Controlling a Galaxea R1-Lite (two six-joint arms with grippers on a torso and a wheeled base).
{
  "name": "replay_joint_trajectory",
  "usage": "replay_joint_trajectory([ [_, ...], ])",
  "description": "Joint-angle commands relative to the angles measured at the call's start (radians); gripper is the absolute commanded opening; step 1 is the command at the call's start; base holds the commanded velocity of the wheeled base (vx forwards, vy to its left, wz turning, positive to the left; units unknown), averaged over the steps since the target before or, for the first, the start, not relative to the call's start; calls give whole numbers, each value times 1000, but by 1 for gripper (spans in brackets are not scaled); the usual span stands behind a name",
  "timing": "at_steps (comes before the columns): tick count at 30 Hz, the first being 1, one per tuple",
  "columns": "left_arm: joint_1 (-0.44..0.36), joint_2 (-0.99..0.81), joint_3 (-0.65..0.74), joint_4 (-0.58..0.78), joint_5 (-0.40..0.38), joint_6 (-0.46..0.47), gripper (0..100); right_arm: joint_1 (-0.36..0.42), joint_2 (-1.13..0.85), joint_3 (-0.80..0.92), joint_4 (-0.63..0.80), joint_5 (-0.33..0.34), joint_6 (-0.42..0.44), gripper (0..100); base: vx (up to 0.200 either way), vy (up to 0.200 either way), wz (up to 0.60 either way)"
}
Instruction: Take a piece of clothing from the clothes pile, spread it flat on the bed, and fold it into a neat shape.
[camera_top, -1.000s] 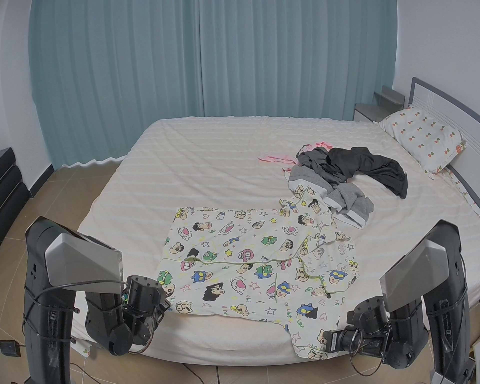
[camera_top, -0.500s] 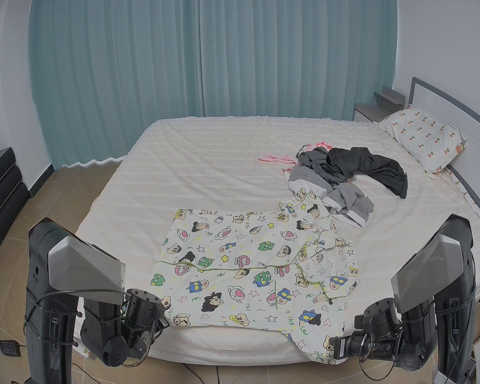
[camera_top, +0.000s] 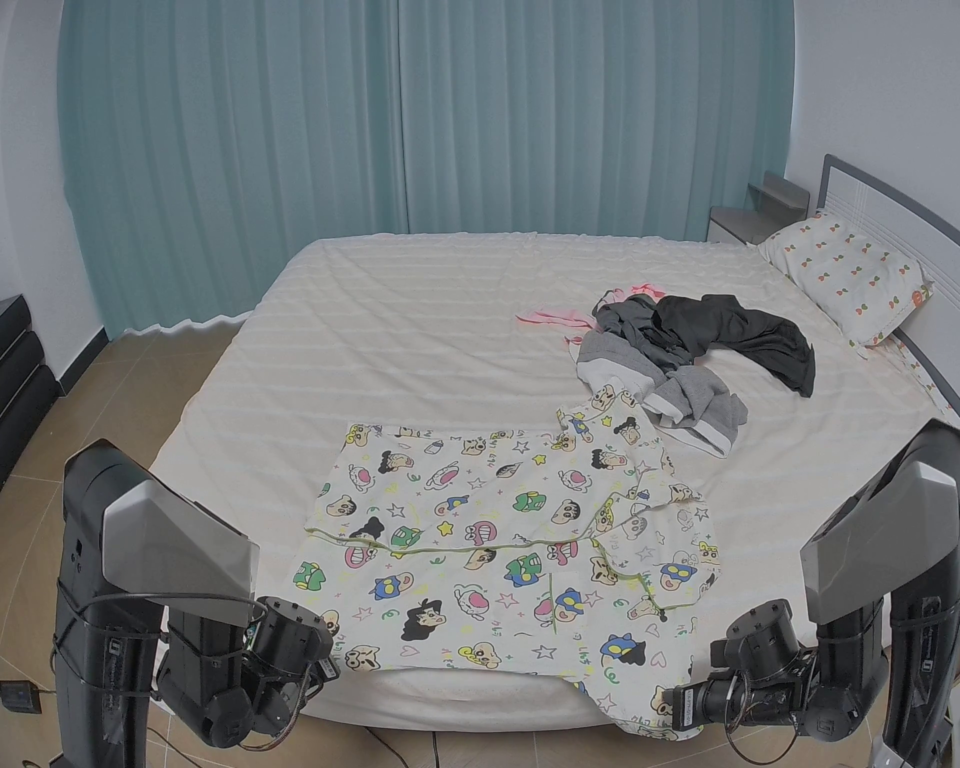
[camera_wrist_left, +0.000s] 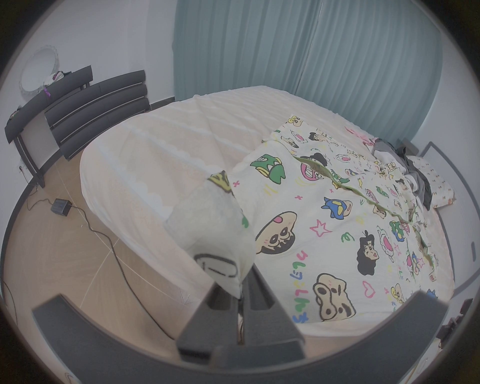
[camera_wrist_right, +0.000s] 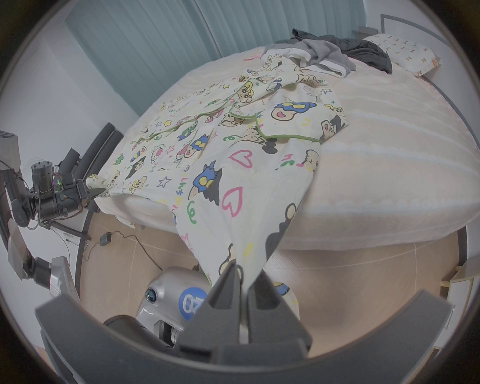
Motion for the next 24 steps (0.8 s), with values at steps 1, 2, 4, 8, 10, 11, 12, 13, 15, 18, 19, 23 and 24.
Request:
replay_joint_trajectory([
  [1, -18, 4, 33, 0, 1, 1, 0, 15, -45, 18, 43, -5, 1, 0, 0, 0, 0],
  [2, -18, 4, 33, 0, 1, 1, 0, 15, -45, 18, 43, -5, 1, 0, 0, 0, 0],
  [4, -21, 9, 40, 2, 1, 3, 0, 25, -57, 18, 83, -8, 2, 0, 0, 0, 0],
  [8, -33, 16, 63, 0, 2, 3, 0, 48, -81, 18, 138, -8, 4, 0, 0, 0, 0],
  [10, -38, 18, 70, 2, 1, 4, 0, 60, -88, 18, 168, -8, 2, 0, 0, 0, 0],
  [11, -38, 18, 70, 0, 2, 4, 0, 68, -89, 18, 172, -8, 5, 0, 0, 0, 0],
  [12, -38, 18, 68, 2, 2, 8, 0, 71, -89, 18, 172, -8, 5, 0, 0, 0, 0],
  [13, -36, 18, 66, 0, 1, 12, 0, 72, -91, 18, 171, -8, 5, 0, 0, 0, 0],
  [15, -28, 16, 62, 0, 1, 38, 0, 74, -109, 18, 155, -8, 5, 0, 0, 0, 0],
  [18, -19, 4, 51, -23, -1, 58, 0, 71, -152, 18, 129, -3, 13, 0, 0, 0, 0],
  [19, -15, -4, 47, -32, -3, 66, 0, 69, -169, 18, 119, -2, 13, 0, 0, 0, 0],
  [23, -2, -30, 19, -40, -4, 84, 0, 69, -209, 16, 99, -2, 9, 0, 0, 0, 0],
  [24, 4, -45, 8, -38, -4, 84, 0, 66, -215, 13, 99, -2, 10, 0, 0, 0, 0],
])
